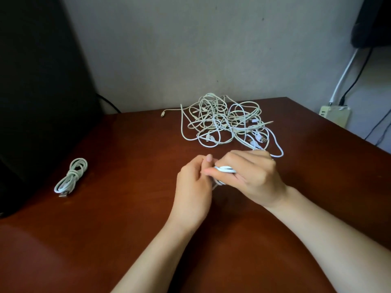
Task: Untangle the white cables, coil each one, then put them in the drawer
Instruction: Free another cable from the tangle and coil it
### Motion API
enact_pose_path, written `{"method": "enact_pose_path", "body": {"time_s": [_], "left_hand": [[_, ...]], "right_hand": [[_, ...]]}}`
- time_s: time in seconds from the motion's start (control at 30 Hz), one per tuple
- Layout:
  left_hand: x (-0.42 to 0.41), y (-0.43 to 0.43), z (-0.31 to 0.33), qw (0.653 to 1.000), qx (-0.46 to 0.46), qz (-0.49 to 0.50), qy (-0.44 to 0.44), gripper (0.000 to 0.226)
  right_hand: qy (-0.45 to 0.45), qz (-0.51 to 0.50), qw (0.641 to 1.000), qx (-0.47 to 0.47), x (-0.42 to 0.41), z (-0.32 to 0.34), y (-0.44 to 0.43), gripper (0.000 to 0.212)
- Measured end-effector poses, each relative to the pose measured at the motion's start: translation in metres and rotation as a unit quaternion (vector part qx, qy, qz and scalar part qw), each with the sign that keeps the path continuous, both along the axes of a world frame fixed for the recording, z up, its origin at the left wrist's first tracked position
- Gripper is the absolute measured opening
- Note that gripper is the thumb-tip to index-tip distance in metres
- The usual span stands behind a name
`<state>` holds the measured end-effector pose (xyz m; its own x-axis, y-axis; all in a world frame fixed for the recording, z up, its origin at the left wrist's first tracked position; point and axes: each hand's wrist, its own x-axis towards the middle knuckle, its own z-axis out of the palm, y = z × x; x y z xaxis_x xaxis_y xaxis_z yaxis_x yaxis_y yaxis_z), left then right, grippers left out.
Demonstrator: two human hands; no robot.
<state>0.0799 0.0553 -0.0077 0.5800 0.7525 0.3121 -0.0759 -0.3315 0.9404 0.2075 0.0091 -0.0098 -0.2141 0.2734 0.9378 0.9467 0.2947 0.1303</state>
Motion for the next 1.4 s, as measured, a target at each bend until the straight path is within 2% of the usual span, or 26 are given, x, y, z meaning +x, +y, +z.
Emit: {"method": "enact_pose_path", "body": {"time_s": [0.13, 0.3, 0.43, 0.57, 0.7, 0.83, 0.9, 0.97, 1.07, 1.2, 1.4], "left_hand": [[0.001, -0.005, 0.000, 1.000, 0.011, -0.002, 0.001, 0.045], [0.003, -0.004, 0.002, 0.994, -0.054, -0.091, -0.018, 0.028], [0.005, -0.005, 0.001, 0.989, -0.081, -0.123, -0.024, 0.025], [0.005, -0.005, 0.001, 0.983, -0.116, -0.141, -0.026, 0.022], [0.006, 0.000, 0.001, 0.982, -0.145, -0.118, -0.037, 0.022], [0.005, 0.006, 0.004, 0.979, -0.175, -0.076, -0.077, 0.034], [0.004, 0.008, 0.004, 0.977, -0.181, -0.066, -0.087, 0.033], [0.004, 0.011, 0.001, 0.978, -0.176, -0.064, -0.087, 0.030], [0.005, 0.014, -0.003, 0.983, -0.140, -0.072, -0.094, 0.009], [0.005, 0.015, -0.004, 0.988, -0.111, -0.061, -0.086, 0.011], [0.005, 0.019, -0.010, 0.997, -0.046, -0.040, -0.043, 0.010]], "right_hand": [[0.044, 0.016, 0.999, -0.021, -0.001, 0.000, 0.002, 0.040], [0.140, 0.021, 0.989, -0.046, 0.004, 0.001, 0.003, 0.044], [0.207, 0.014, 0.973, -0.103, 0.005, 0.003, 0.002, 0.037], [0.300, 0.028, 0.941, -0.154, 0.003, 0.009, 0.002, 0.034], [0.397, 0.067, 0.884, -0.238, 0.002, 0.016, 0.001, 0.037], [0.435, 0.109, 0.850, -0.278, 0.004, 0.021, 0.000, 0.012], [0.456, 0.129, 0.839, -0.267, 0.003, 0.022, 0.000, 0.012], [0.485, 0.153, 0.821, -0.260, 0.001, 0.025, 0.000, 0.018], [0.524, 0.171, 0.791, -0.264, -0.002, 0.029, 0.000, 0.019], [0.558, 0.181, 0.754, -0.294, -0.003, 0.030, 0.000, 0.020], [0.576, 0.126, 0.730, -0.345, -0.004, 0.025, 0.001, 0.023]]}}
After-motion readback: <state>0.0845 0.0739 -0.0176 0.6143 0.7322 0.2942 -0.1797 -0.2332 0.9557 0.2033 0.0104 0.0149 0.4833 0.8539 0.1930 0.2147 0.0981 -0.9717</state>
